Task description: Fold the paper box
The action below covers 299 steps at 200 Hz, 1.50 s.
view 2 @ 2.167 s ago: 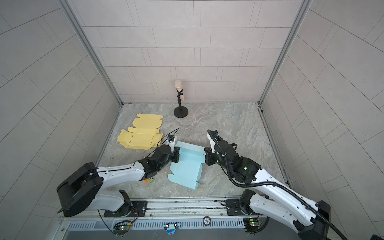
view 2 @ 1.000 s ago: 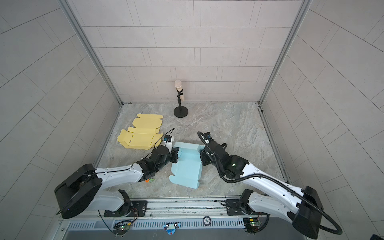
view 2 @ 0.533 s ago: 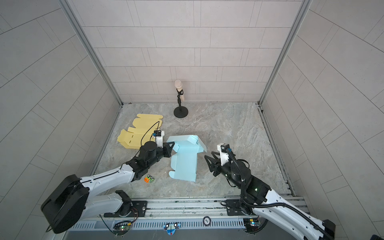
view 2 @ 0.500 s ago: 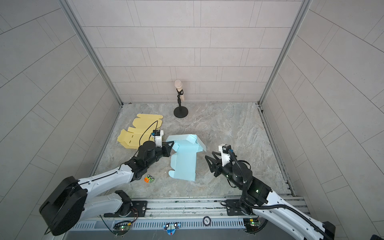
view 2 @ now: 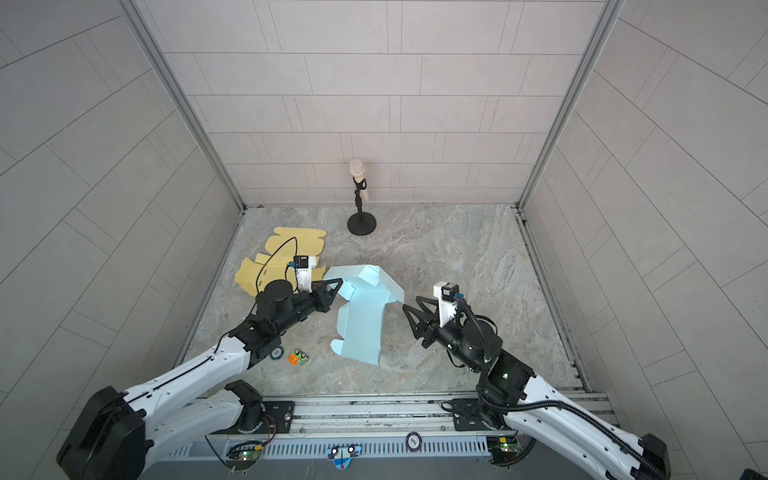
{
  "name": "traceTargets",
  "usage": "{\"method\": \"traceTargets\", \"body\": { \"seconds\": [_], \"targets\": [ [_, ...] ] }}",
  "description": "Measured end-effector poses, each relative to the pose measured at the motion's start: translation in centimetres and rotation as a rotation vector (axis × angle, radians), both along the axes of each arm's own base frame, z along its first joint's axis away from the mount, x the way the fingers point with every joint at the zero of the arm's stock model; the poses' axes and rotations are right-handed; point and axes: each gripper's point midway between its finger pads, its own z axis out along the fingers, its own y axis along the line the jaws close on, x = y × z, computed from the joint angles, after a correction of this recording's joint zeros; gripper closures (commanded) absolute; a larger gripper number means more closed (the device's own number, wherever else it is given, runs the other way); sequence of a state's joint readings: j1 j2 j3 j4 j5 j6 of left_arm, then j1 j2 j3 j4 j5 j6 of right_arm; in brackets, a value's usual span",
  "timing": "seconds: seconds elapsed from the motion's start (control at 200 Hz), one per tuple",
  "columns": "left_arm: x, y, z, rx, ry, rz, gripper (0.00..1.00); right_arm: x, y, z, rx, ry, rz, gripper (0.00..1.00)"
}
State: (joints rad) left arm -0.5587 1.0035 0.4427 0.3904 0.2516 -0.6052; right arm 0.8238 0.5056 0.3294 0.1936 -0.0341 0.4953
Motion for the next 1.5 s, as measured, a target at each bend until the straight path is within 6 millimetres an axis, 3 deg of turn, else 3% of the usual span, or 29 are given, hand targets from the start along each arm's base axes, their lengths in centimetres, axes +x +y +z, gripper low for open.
{"method": "traceTargets", "body": {
  "seconds": [0.245,0.926,1.271,1.392,1.497],
  "targets": [
    [-0.4,-0.4,0.2,-0.012,0.005,-0.034,0.96,0.7,1.5,2.3,0.038,-0.030,0.029,0.51],
    [-0.7,-1.0,1.0,-0.053,0.004,-0.072,0.96,1.3,3.4,2.5,0.079,-0.015,0.070,0.54],
    [-0.4,-0.7,0.6,-0.042,0.013,-0.055,0.96,1.8,3.1,1.4,0.035,0.034,0.032,0.57],
    [-0.6,-0.8,0.1,-0.020,0.019,-0.066,0.97,1.1,2.2,0.6,-0.016,0.053,0.025,0.55],
    [-0.7,-0.6,-0.5,0.003,0.033,-0.074,0.97,0.2,1.2,1.1,-0.062,0.042,0.029,0.55]
  ]
}}
